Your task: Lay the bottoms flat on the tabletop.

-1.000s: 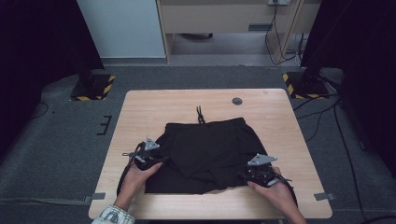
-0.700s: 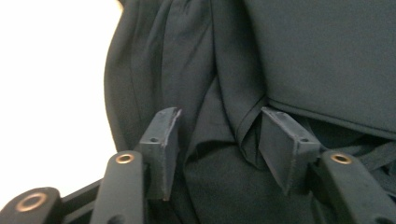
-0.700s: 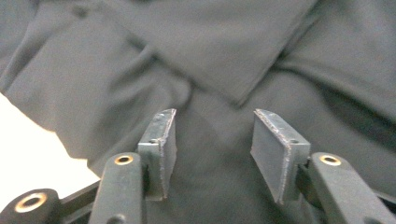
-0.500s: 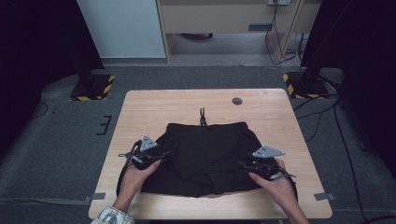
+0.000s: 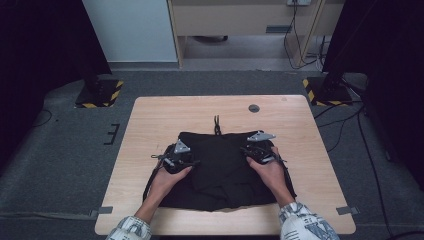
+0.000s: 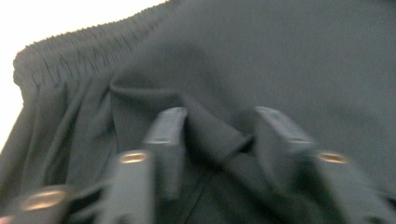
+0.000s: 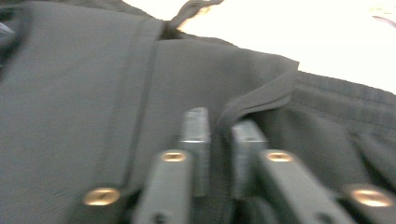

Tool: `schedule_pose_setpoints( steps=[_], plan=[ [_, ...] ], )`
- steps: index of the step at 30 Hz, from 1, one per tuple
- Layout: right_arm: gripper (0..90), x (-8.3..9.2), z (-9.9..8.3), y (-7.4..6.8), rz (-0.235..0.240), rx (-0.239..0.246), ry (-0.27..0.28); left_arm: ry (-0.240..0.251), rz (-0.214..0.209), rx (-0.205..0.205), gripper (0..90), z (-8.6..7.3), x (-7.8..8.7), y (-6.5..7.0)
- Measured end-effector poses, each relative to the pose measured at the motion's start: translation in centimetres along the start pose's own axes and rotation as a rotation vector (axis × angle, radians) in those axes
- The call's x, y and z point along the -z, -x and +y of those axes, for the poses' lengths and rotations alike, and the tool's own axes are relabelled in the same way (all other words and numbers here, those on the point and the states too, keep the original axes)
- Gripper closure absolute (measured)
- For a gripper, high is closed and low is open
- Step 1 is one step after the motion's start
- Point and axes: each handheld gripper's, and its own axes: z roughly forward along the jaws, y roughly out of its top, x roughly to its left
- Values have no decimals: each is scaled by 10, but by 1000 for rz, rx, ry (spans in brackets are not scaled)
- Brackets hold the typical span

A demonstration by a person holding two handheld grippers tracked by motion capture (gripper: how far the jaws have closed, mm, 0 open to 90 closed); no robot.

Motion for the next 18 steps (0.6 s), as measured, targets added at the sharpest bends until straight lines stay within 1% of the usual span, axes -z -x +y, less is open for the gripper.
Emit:
schedule_pose_setpoints(
  steps=[1, 2, 3, 4, 5, 7, 8, 9, 10, 11, 12, 13, 14, 15, 16, 17, 18],
  plan=[
    [877, 2, -1, -3, 13, -1, 1, -2, -6, -8, 639, 0, 1, 2],
    [877, 2, -1, -3, 13, -1, 1, -2, -6, -8, 697, 0, 1, 2],
    [892, 11, -3, -8, 50, 8, -2, 10, -10, -33, 774, 0, 8, 6],
    [893, 15, -4, -9, 56, 11, 2, 22, -12, -40, 806, 1, 13, 8],
    [893, 23, -6, -11, 62, 16, 5, 35, -17, -47, 831, 2, 19, 10],
    [893, 42, -11, -13, 82, 17, 20, 48, -21, -57, 845, 1, 31, 13],
    [892, 49, -15, -13, 84, 19, 20, 56, -26, -52, 847, -1, 40, 14],
    [893, 61, -22, -12, 87, 29, 21, 59, -26, -49, 849, -4, 47, 14],
    [893, 61, -22, -12, 87, 29, 21, 59, -26, -49, 849, -4, 47, 14],
    [892, 81, -38, -9, 94, 19, 17, 40, -27, -57, 850, -11, 59, 17],
    [892, 81, -38, -9, 94, 19, 17, 40, -27, -57, 850, -11, 59, 17],
    [892, 94, -54, -5, 99, 5, -2, -19, -23, -77, 850, -24, 66, 22],
    [892, 94, -54, -5, 99, 5, -2, -19, -23, -77, 850, -24, 66, 22],
    [889, 101, -70, -1, 98, -11, -29, -101, -9, -99, 850, -37, 65, 24],
    [889, 101, -70, -1, 98, -11, -29, -101, -9, -99, 849, -37, 65, 24],
    [886, 102, -75, 0, 102, -19, -37, -127, -14, -90, 849, -43, 64, 24],
    [860, 102, -83, 2, 102, -20, -48, -127, -19, -84, 843, -44, 63, 23]
  ],
)
